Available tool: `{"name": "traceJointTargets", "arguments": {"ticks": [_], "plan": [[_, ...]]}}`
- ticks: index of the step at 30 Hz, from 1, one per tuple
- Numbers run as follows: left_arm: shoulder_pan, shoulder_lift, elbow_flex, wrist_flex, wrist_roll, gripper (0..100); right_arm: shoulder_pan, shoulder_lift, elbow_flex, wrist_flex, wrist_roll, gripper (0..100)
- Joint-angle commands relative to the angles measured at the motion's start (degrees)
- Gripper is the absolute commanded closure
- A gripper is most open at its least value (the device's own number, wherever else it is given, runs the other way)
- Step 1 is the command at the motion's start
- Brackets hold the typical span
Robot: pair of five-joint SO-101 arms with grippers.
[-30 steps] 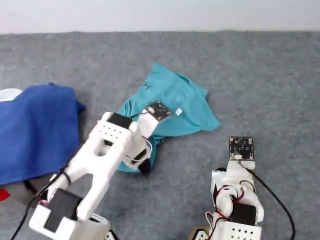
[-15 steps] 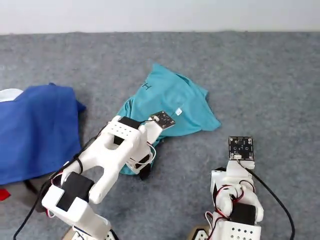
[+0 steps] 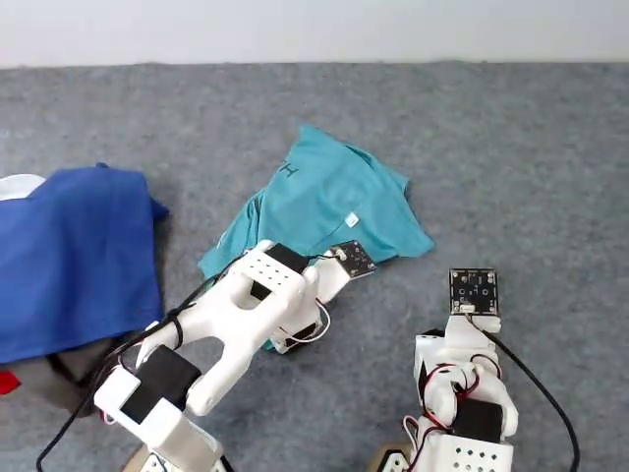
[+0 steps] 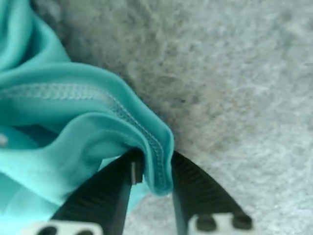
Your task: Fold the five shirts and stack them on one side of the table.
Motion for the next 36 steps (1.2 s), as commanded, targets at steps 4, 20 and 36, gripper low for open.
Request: {"name": "traceJointTargets", "arguments": {"ticks": [4, 20, 36], "plan": [[1.6, 0.1, -4.2, 5.5, 1.6, 91, -0.6, 0.0, 0.8, -0.9, 0.4, 98.7], [1.5, 0.7, -12.7, 12.9, 2.1, 84, -0.6, 0.0, 0.8, -0.9, 0.4, 98.7], [1.7, 0.7, -2.9, 5.5, 1.9, 84, -0.6, 0.0, 0.8, -0.9, 0.4, 98.7]]}}
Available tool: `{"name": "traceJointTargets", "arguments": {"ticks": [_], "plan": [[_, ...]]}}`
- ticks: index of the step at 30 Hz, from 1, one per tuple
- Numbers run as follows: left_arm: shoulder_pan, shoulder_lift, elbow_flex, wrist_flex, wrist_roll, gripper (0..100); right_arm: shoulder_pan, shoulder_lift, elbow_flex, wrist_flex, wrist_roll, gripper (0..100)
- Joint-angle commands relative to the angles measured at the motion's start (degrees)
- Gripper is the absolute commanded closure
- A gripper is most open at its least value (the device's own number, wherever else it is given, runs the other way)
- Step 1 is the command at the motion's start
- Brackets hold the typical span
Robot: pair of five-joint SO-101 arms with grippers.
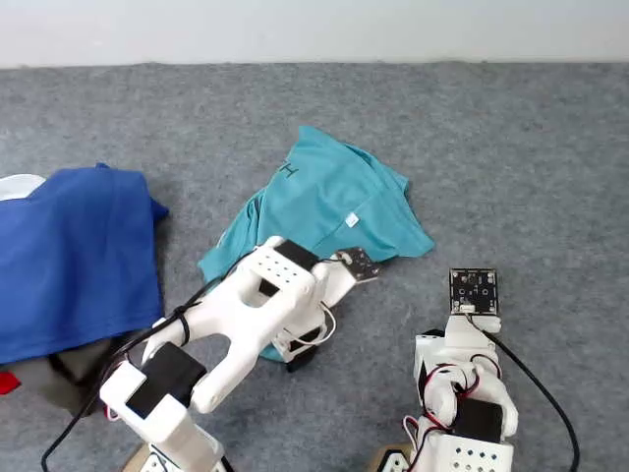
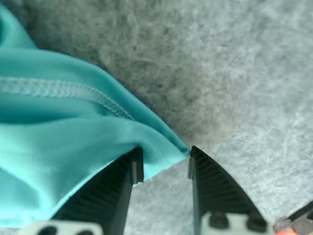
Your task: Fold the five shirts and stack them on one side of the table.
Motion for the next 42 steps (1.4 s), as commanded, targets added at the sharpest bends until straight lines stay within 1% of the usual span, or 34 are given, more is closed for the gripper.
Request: {"name": "traceJointTargets", "arguments": {"ticks": [1, 7, 10, 13, 15, 16, 18, 23, 28, 33, 37, 42], "plan": [[0.4, -0.2, 0.5, -2.0, 0.4, 84, -0.6, 0.0, 0.8, -0.9, 0.4, 98.7], [0.5, -0.1, 0.7, -6.2, 0.5, 84, -0.6, 0.0, 0.8, -0.9, 0.4, 98.7], [0.6, -0.1, 2.2, -9.8, 2.7, 85, -0.6, 0.0, 0.8, -0.9, 0.4, 98.7], [0.7, -0.1, 4.1, -13.0, 2.8, 91, -0.6, 0.0, 0.8, -0.9, 0.4, 98.7], [0.7, -0.5, 4.1, -13.2, 1.8, 98, -0.6, 0.0, 0.8, -0.9, 0.4, 98.7], [0.6, -0.8, 4.1, -13.2, 1.2, 99, -0.6, 0.0, 0.8, -0.9, 0.4, 98.7], [0.4, -0.9, 3.3, -11.7, 0.4, 99, -0.6, 0.0, 0.8, -0.9, 0.4, 98.7], [0.4, -3.9, -3.1, -2.8, 0.7, 99, -0.6, 0.0, 0.8, -0.9, 0.4, 98.7], [0.4, -15.2, -7.2, 1.4, 0.8, 99, -0.6, 0.0, 0.8, -0.9, 0.4, 98.7], [0.2, -26.4, -7.9, 4.0, 0.8, 99, -0.6, 0.0, 0.8, -0.9, 0.4, 98.7], [-4.0, -33.8, -7.9, 5.6, 0.8, 99, -0.6, 0.0, 0.8, -0.9, 0.4, 98.7], [-15.6, -44.8, -7.9, 5.5, 0.5, 99, -0.6, 0.0, 0.8, -0.9, 0.4, 98.7]]}}
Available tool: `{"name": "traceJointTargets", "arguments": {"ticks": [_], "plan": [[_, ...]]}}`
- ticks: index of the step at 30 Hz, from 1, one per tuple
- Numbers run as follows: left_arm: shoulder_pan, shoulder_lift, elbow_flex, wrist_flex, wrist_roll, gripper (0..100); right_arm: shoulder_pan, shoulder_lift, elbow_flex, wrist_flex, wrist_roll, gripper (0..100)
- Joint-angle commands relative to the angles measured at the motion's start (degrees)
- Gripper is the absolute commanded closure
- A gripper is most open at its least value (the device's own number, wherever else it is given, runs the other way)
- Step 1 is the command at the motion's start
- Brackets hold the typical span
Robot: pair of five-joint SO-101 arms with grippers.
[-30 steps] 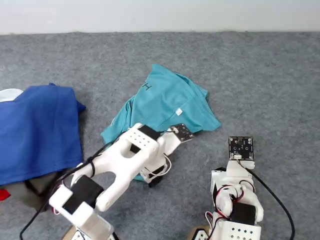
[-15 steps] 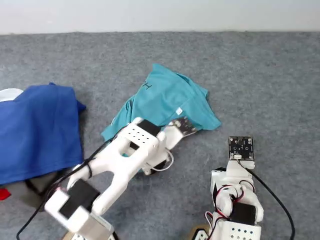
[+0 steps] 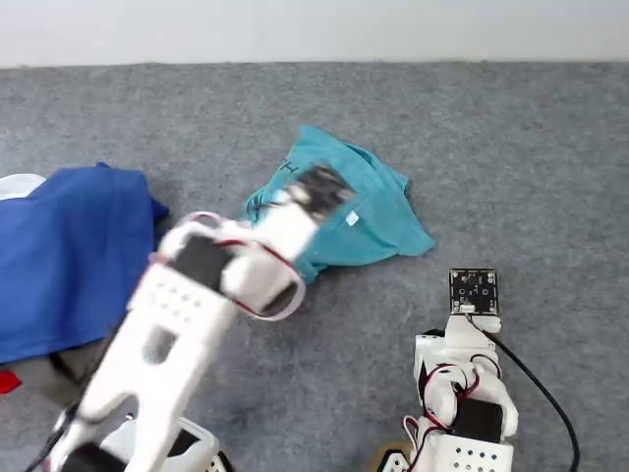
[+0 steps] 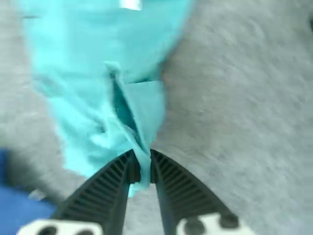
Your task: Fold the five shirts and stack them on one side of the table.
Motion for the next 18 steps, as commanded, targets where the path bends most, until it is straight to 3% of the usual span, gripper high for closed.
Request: {"name": "traceJointTargets", "arguments": {"ticks": [1, 7, 18], "plan": [[-8.6, -9.1, -2.5, 0.2, -0.6, 99, -0.6, 0.0, 0.8, -0.9, 0.4, 98.7], [-16.7, -19.8, -2.5, 0.4, -0.7, 99, -0.7, 0.0, 0.8, -0.9, 0.2, 98.7], [-23.1, -31.8, -2.6, 0.4, -0.7, 99, -0.7, -0.4, 0.8, -0.9, 0.4, 98.5]]}}
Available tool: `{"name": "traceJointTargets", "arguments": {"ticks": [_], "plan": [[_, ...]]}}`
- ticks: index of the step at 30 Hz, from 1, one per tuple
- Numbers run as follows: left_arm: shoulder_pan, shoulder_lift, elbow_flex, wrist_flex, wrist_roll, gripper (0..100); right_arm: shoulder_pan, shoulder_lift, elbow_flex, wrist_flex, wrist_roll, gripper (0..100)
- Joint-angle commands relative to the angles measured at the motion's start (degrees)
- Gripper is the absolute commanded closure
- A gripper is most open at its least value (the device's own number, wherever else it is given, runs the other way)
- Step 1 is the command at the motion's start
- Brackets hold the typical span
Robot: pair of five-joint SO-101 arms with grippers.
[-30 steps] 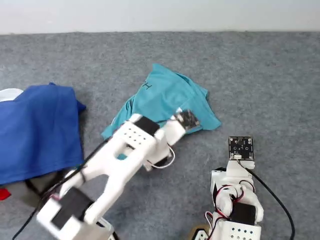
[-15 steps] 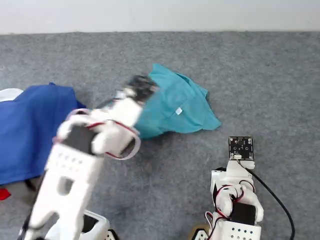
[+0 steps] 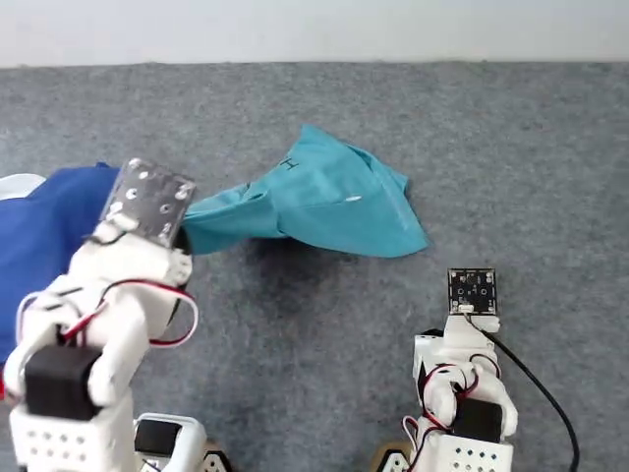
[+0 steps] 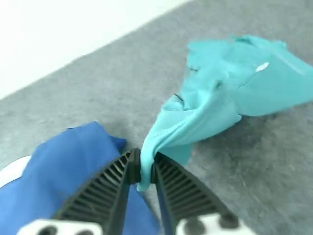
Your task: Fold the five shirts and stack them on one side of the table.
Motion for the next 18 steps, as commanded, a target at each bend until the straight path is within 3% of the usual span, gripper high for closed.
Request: {"name": "traceJointTargets", "arguments": {"ticks": [1, 11, 18], "plan": [[-4.0, -3.3, -2.6, -0.1, -0.9, 99, -0.2, -0.3, 0.8, -0.9, 0.4, 98.5], [-13.7, -9.7, -2.6, 3.9, -8.5, 99, -1.4, -0.6, 0.6, 3.1, 0.6, 98.4], [-13.8, -11.5, -2.2, 10.5, -9.8, 99, -1.6, -0.5, -1.4, -7.6, 0.2, 98.8]]}}
